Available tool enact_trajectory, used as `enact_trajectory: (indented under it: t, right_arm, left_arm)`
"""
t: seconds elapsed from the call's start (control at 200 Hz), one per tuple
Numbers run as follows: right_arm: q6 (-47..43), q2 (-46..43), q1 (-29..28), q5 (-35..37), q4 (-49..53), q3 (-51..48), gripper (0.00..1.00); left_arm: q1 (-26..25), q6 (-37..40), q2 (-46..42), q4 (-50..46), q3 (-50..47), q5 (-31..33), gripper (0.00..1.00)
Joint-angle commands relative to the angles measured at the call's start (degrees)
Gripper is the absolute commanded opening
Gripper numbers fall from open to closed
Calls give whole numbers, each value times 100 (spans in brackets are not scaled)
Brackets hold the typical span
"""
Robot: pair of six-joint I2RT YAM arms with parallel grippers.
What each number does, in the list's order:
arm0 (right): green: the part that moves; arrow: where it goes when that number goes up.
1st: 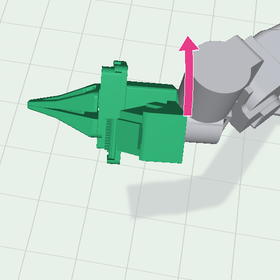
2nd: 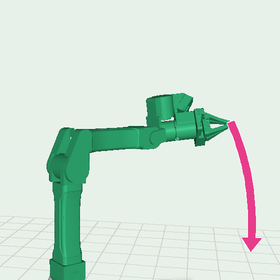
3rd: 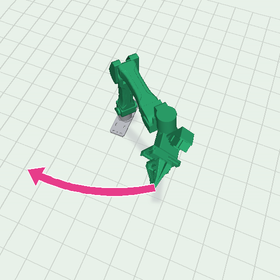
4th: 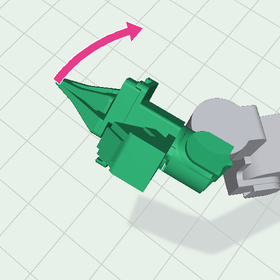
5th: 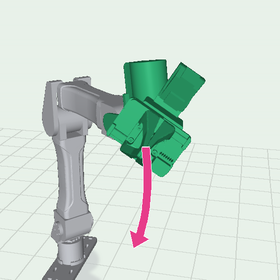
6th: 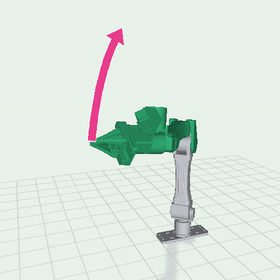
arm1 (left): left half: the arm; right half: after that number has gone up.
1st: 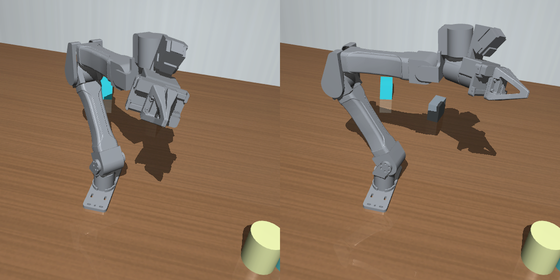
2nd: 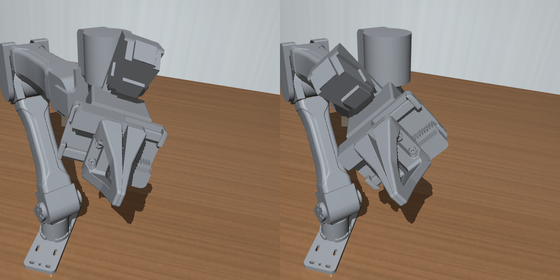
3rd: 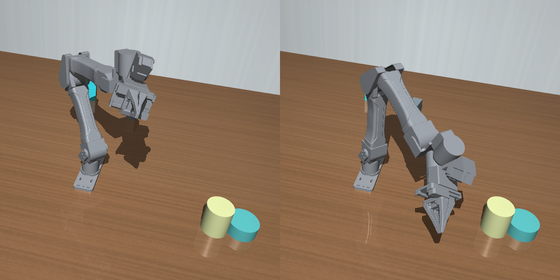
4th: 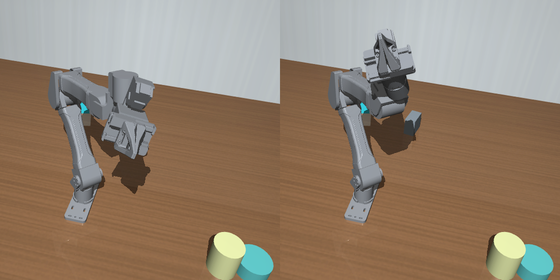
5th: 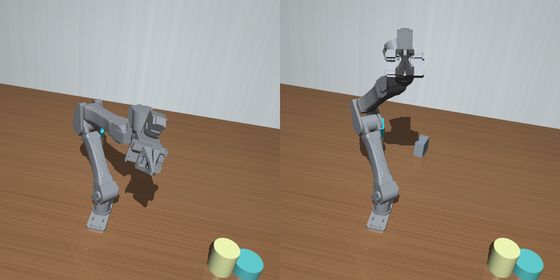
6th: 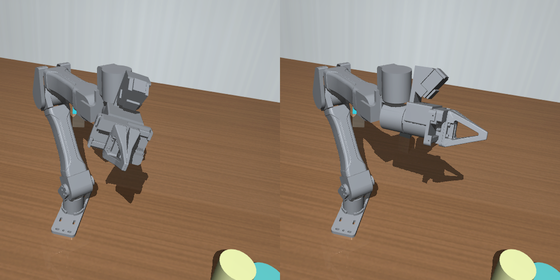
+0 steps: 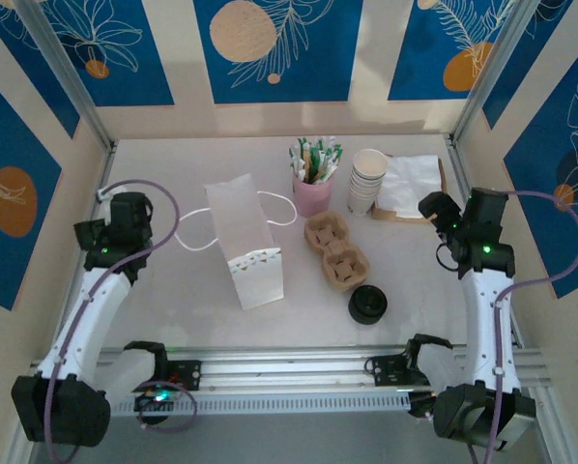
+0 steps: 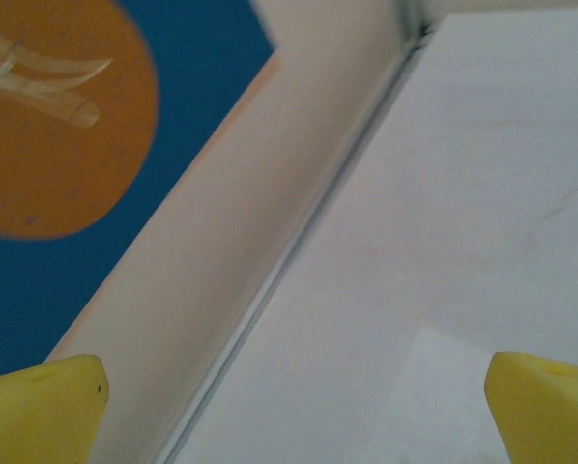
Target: Pack the takeout coffee
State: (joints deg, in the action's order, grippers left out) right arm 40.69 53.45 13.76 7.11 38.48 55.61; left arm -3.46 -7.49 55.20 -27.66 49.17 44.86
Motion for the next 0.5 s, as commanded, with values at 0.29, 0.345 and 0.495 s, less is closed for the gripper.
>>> enact_trajectory:
  t: [0.29, 0.345, 0.495]
  right_arm:
    - [179, 1066, -881, -624, 949, 1921, 64]
    - [168, 1272, -1093, -469, 960, 2140, 62]
    - [159, 1983, -1493, -158, 1212, 2824, 61]
  left_arm:
    - [383, -2204, -1179, -226, 1023, -5479, 83]
    - [382, -2516, -1161, -251, 1057, -5897, 77]
    - [373, -2444, -1128, -1004, 1314, -6575, 64]
